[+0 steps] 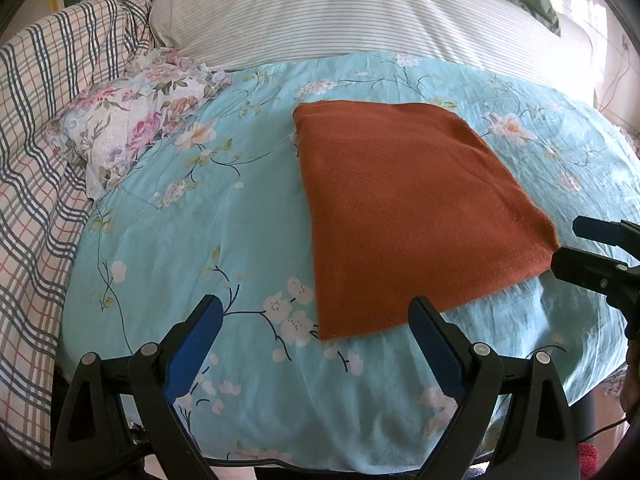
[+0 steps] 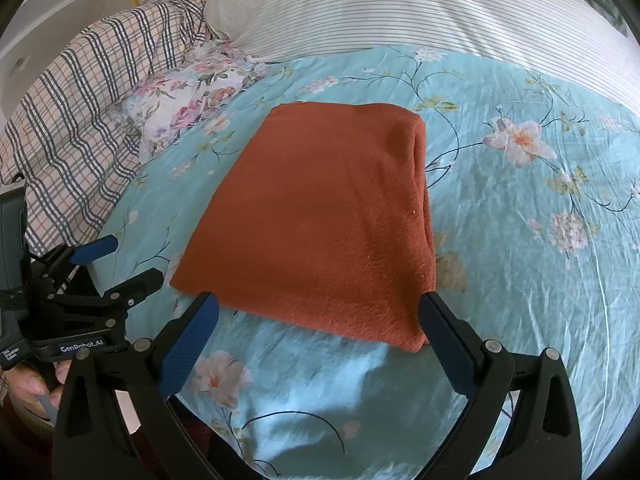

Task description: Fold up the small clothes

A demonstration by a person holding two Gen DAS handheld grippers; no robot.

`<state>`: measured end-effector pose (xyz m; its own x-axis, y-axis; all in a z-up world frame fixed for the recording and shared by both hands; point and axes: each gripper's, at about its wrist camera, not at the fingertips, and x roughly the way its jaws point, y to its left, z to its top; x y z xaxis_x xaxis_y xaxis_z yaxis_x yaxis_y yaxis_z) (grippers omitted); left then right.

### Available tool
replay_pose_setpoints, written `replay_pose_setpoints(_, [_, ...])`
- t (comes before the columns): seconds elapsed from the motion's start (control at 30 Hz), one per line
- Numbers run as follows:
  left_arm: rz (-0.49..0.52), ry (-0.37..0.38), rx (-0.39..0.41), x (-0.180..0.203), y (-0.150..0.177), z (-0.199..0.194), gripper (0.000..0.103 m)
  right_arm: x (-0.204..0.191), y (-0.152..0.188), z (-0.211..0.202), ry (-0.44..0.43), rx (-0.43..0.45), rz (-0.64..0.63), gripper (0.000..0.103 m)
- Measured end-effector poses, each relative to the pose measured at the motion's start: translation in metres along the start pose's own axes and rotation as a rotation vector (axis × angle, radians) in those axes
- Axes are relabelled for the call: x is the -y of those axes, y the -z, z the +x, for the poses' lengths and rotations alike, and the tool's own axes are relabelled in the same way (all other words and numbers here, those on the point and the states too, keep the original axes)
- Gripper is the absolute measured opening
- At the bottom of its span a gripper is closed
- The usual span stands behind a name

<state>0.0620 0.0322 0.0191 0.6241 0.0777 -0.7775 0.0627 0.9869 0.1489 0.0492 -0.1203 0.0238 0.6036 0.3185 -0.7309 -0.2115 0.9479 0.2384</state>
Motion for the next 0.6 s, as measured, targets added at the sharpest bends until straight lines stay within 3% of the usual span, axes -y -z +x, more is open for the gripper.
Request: replay_pose_setpoints(0.6, [-0.001, -0.002, 0.003, 0.0044, 0.0001, -0.0037, 0.094, -0.0051, 0.0013, -0.0006, 0.001, -0.002, 0.001, 0.100])
